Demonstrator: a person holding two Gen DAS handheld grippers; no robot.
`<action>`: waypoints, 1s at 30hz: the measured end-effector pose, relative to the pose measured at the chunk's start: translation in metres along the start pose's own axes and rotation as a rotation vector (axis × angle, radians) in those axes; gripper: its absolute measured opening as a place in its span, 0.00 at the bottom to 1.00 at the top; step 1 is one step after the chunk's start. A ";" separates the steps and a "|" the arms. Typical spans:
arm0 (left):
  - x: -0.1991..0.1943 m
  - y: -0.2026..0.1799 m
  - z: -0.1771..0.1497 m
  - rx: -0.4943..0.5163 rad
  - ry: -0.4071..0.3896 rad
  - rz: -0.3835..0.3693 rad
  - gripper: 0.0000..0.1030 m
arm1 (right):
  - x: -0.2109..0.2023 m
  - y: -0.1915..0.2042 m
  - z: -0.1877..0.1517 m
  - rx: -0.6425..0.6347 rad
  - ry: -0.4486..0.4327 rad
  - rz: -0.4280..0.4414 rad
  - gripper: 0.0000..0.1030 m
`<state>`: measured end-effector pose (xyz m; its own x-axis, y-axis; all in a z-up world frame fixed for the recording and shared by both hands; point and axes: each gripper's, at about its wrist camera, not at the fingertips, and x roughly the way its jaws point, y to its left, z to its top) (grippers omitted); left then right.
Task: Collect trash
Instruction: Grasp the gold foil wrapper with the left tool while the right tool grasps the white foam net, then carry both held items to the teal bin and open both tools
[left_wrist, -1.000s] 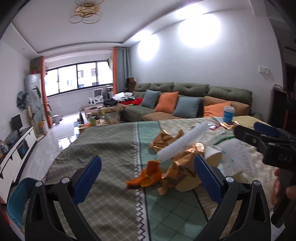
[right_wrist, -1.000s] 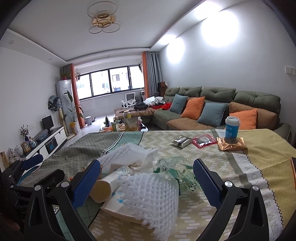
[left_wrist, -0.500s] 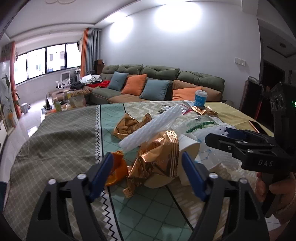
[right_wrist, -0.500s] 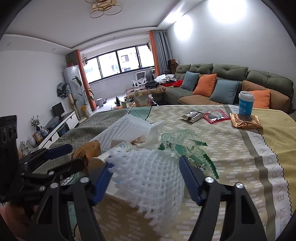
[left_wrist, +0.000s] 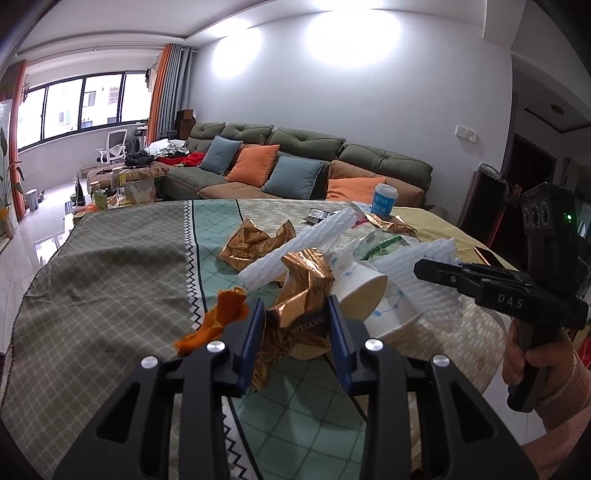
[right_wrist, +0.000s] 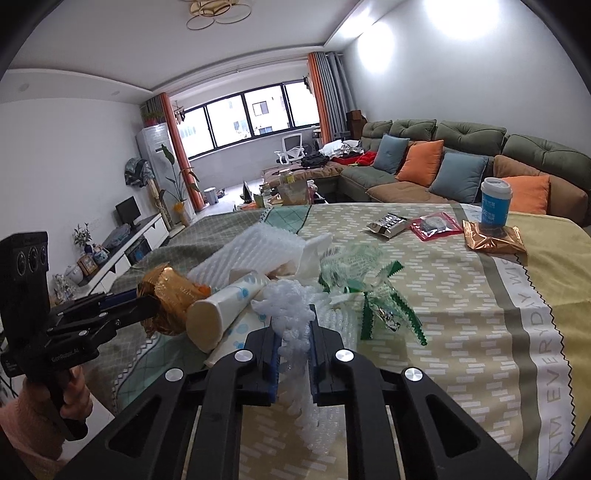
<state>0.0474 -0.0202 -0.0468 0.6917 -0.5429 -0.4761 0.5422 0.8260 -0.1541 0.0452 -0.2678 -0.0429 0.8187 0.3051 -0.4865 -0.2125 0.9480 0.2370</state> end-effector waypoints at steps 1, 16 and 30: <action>-0.004 0.000 0.001 -0.002 -0.005 0.000 0.34 | -0.003 0.001 0.002 0.000 -0.006 0.006 0.12; -0.074 0.021 0.008 -0.051 -0.104 0.016 0.33 | -0.028 0.049 0.038 -0.063 -0.102 0.220 0.12; -0.154 0.106 -0.011 -0.210 -0.161 0.337 0.34 | 0.050 0.159 0.061 -0.189 -0.008 0.572 0.12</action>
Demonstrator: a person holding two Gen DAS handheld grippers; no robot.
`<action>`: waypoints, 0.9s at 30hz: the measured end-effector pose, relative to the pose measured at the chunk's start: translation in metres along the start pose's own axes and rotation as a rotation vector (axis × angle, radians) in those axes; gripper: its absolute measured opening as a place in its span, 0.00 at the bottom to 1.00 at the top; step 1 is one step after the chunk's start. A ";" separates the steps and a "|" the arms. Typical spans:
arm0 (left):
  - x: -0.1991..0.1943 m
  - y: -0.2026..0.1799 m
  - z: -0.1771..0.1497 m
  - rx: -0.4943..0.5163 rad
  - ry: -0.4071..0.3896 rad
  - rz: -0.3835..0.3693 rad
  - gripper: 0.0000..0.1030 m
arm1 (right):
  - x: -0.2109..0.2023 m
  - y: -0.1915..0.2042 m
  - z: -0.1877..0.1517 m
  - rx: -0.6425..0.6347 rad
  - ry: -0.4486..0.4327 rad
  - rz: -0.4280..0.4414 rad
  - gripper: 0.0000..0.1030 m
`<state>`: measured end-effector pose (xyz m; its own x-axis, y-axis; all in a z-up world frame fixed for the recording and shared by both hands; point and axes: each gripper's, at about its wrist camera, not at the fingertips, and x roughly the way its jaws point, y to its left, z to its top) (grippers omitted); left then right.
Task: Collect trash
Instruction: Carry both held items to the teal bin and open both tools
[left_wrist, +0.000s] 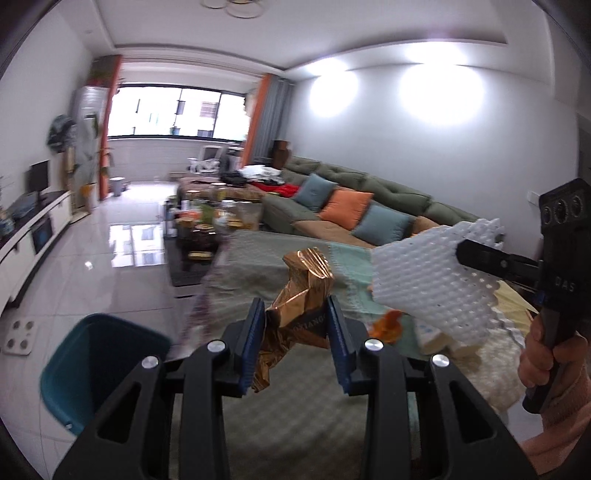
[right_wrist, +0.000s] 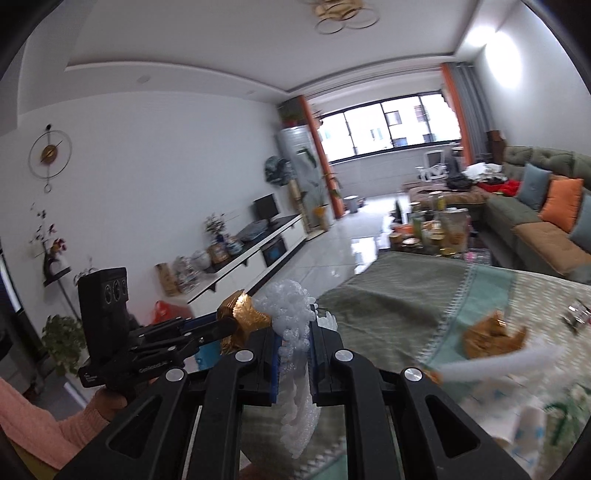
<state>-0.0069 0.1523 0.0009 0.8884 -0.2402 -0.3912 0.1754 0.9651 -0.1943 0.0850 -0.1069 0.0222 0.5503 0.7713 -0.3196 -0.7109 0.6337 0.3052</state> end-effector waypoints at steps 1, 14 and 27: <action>-0.003 0.011 0.001 -0.015 -0.003 0.032 0.34 | 0.010 0.004 0.002 -0.004 0.011 0.023 0.12; -0.017 0.119 -0.003 -0.163 0.030 0.307 0.34 | 0.135 0.075 0.020 -0.086 0.132 0.229 0.12; 0.001 0.158 -0.034 -0.239 0.112 0.376 0.34 | 0.212 0.097 0.012 -0.047 0.244 0.269 0.12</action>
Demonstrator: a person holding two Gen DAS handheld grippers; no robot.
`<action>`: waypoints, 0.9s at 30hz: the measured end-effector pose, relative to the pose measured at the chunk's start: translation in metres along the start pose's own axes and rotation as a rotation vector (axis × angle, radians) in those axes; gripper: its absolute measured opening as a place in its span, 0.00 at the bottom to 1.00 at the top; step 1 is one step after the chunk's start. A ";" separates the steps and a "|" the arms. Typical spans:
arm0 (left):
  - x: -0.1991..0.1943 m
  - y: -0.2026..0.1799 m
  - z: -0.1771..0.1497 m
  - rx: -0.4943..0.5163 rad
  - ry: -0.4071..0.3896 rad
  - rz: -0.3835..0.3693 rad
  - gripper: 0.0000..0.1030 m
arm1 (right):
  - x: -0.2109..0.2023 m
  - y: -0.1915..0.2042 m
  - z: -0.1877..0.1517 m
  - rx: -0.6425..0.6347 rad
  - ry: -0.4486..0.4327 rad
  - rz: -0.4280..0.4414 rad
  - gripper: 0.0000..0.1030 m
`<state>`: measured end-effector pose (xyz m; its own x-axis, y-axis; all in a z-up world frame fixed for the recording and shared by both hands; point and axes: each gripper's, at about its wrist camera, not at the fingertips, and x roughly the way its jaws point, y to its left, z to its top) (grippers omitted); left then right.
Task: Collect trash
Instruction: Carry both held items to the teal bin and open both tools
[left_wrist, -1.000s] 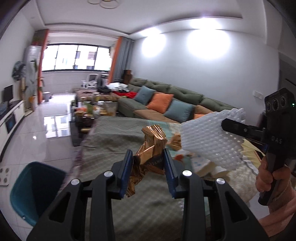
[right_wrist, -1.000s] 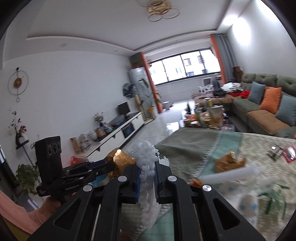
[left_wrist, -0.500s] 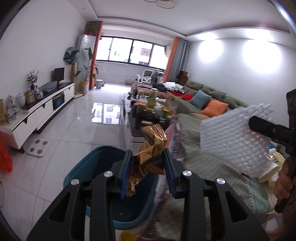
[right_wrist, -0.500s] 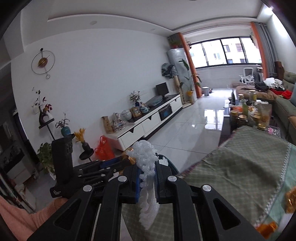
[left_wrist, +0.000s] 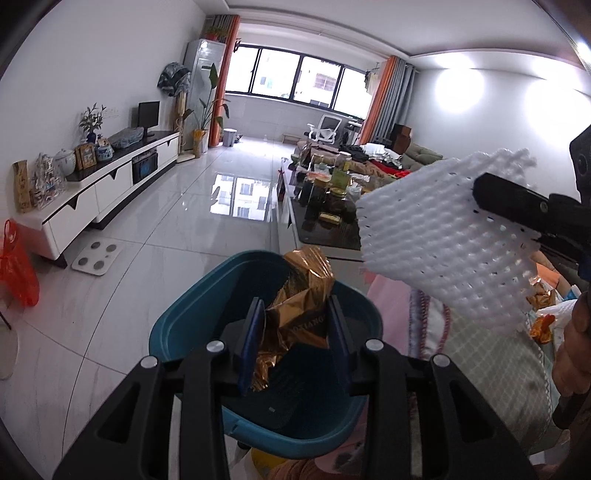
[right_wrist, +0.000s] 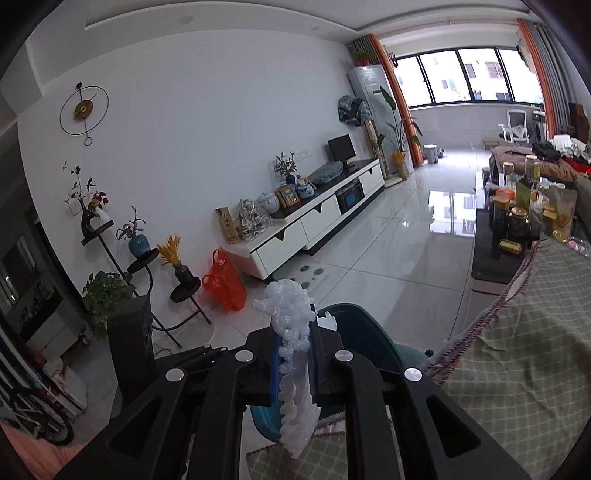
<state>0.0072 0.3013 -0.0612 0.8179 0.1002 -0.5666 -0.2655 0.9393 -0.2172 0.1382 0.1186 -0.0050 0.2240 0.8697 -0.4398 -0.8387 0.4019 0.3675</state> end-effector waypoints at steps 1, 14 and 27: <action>0.002 0.002 -0.001 -0.004 0.008 0.004 0.35 | 0.005 -0.001 0.000 0.005 0.009 0.000 0.12; 0.029 0.014 -0.006 -0.035 0.068 0.030 0.47 | 0.070 -0.027 -0.006 0.140 0.158 -0.031 0.27; 0.016 0.018 -0.004 -0.080 0.016 0.038 0.60 | 0.043 -0.036 -0.012 0.175 0.123 -0.043 0.50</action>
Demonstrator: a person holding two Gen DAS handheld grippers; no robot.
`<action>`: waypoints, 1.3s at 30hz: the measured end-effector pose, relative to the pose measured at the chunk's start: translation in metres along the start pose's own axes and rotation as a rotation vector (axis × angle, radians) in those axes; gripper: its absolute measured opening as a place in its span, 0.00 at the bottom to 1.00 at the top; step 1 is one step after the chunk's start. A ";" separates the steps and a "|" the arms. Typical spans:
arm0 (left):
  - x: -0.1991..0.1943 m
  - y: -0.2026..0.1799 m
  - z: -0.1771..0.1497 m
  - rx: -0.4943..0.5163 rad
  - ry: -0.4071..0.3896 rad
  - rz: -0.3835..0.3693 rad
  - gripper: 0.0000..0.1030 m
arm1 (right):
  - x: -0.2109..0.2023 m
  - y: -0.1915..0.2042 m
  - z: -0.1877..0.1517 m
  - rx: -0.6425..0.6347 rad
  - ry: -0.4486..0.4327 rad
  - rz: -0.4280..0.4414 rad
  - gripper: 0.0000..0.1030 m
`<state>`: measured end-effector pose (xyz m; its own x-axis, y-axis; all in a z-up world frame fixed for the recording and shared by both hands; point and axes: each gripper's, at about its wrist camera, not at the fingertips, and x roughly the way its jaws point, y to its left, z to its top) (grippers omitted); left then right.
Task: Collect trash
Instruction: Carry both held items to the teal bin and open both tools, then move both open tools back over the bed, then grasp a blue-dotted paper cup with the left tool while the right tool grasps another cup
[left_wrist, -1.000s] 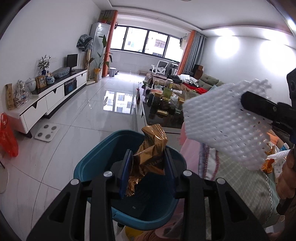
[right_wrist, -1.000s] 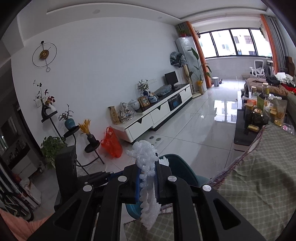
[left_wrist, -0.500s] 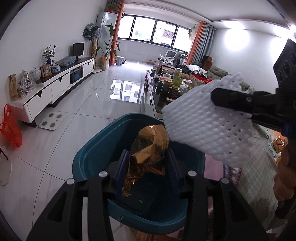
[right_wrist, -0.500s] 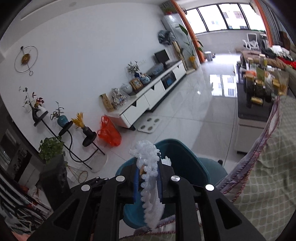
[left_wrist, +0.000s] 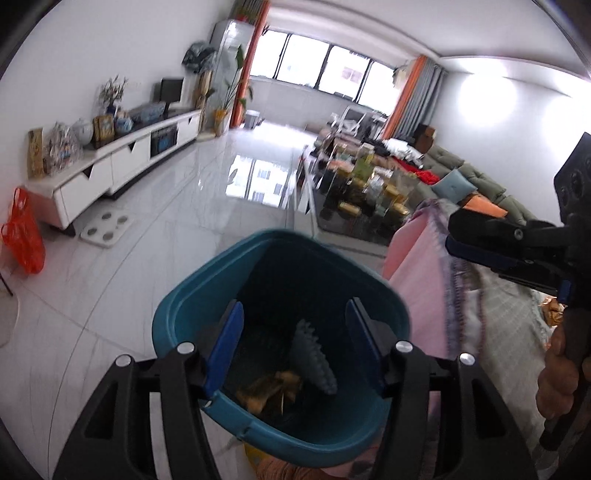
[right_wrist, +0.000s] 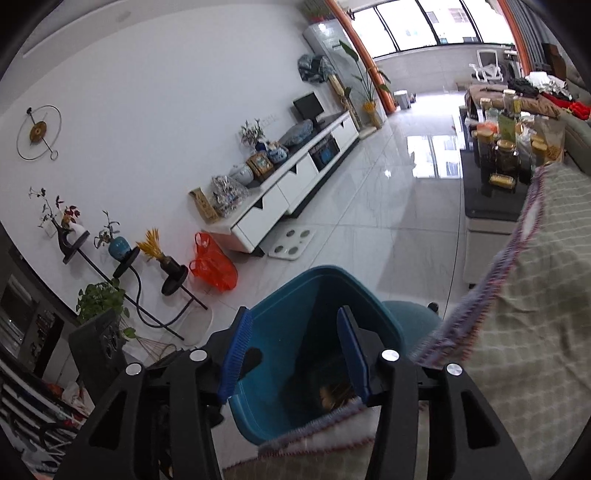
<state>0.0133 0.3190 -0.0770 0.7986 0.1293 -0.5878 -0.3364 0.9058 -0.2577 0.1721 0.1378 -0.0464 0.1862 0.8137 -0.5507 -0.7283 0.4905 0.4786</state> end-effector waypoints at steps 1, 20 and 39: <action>-0.006 -0.005 0.001 0.014 -0.019 -0.006 0.64 | -0.007 0.001 -0.001 -0.005 -0.010 0.002 0.51; -0.045 -0.214 -0.043 0.427 -0.053 -0.487 0.71 | -0.224 -0.035 -0.085 -0.016 -0.286 -0.253 0.58; -0.021 -0.354 -0.112 0.680 0.137 -0.694 0.57 | -0.347 -0.126 -0.219 0.267 -0.301 -0.630 0.62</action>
<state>0.0595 -0.0496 -0.0589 0.6312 -0.5284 -0.5678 0.5793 0.8079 -0.1078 0.0549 -0.2751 -0.0651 0.7156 0.3848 -0.5830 -0.2461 0.9200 0.3051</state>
